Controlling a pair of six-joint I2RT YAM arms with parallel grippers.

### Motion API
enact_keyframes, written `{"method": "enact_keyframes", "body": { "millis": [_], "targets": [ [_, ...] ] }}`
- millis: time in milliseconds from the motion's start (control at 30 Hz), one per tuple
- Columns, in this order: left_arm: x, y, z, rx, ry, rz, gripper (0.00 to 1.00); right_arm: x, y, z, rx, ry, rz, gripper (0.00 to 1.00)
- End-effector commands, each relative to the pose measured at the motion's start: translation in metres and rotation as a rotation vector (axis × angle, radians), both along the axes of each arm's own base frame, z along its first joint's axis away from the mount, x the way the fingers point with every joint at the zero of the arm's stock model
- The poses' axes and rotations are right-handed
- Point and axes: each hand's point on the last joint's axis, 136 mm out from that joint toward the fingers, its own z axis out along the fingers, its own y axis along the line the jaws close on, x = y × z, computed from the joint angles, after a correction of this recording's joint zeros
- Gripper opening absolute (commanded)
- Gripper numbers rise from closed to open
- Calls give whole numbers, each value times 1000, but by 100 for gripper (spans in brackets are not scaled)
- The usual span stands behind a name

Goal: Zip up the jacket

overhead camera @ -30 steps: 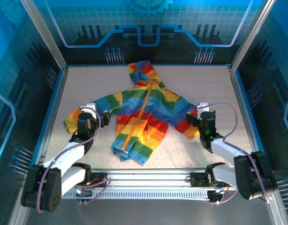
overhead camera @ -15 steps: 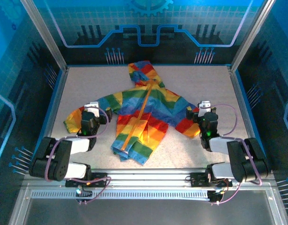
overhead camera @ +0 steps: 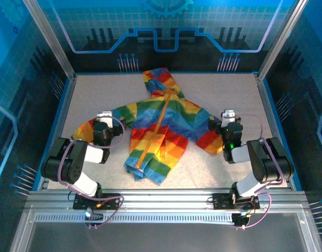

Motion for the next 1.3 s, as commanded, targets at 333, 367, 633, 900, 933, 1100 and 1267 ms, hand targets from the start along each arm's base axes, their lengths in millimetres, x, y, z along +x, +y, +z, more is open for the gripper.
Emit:
{"method": "enact_keyframes", "body": {
  "millis": [333,367,633,900,933,1100,1267],
  "targets": [
    [6,11,3,-34,11,32,99,3,4,-6,-4,58,35,100],
    [6,10,3,-34,10,31,99,3,4,-6,-5,58,34,100],
    [6,10,3,-34,10,31,99,3,3,-6,-7,58,33,100],
    [6,10,3,-34,10,30,99,3,5,-6,-16,59,38,100],
    [6,11,3,-34,10,33,99,3,6,-6,-15,58,39,100],
    [6,11,3,-34,10,32,99,4,6,-6,-16,59,40,100],
    [6,10,3,-34,11,30,99,3,5,-6,-15,61,38,100]
  ]
}}
